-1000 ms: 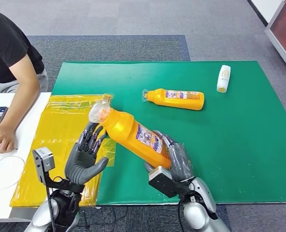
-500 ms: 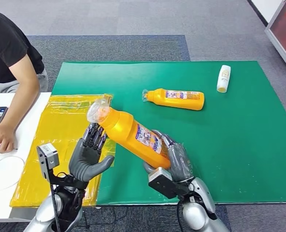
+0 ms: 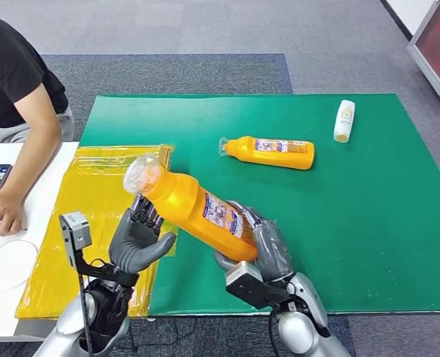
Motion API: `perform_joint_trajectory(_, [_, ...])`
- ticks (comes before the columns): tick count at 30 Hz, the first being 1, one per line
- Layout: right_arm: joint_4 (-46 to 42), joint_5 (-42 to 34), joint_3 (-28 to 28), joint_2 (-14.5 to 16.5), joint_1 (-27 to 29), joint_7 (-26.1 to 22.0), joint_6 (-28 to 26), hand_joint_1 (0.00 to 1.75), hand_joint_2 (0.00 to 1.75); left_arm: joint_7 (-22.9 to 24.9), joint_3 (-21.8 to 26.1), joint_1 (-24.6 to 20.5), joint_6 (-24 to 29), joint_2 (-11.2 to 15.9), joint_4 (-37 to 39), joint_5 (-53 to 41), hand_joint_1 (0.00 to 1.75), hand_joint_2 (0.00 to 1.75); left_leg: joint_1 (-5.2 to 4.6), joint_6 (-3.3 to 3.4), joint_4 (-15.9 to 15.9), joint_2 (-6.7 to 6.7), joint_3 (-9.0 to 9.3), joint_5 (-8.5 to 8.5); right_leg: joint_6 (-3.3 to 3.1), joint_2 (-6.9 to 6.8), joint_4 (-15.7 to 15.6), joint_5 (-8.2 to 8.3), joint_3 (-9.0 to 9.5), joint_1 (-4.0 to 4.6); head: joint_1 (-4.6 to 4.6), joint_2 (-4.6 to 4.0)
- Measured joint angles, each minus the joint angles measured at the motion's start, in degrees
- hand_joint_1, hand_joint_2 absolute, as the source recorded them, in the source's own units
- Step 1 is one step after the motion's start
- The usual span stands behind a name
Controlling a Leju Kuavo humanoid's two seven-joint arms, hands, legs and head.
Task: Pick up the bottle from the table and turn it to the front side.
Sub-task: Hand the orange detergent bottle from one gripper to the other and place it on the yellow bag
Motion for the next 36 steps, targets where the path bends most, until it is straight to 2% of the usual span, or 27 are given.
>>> perform_joint_trajectory(18, [0.9,-0.5,1.5,0.0,-2.8,-1.5,0.1,1.75,1.75,-0.8,-2.4,-5.5,-0.4,-0.9,2.9,-2.7,0.0,1.75,0.0,0.0,0.0,0.0,-0.01,0.01,0.0,0.0,0.0,0.0,-0.01,0.0,0.0,0.0])
perform_joint_trajectory(36, [2.6,-0.9,2.6,0.0,-3.0,-2.2,0.1,1.75,1.75,-1.3,-4.1,-7.3,-2.3,-1.2,3.7,-3.6,0.0,1.75,0.0,0.0,0.0,0.0,-0.02,0.01,0.0,0.0,0.0,0.0,-0.01,0.0,-0.01,0.0])
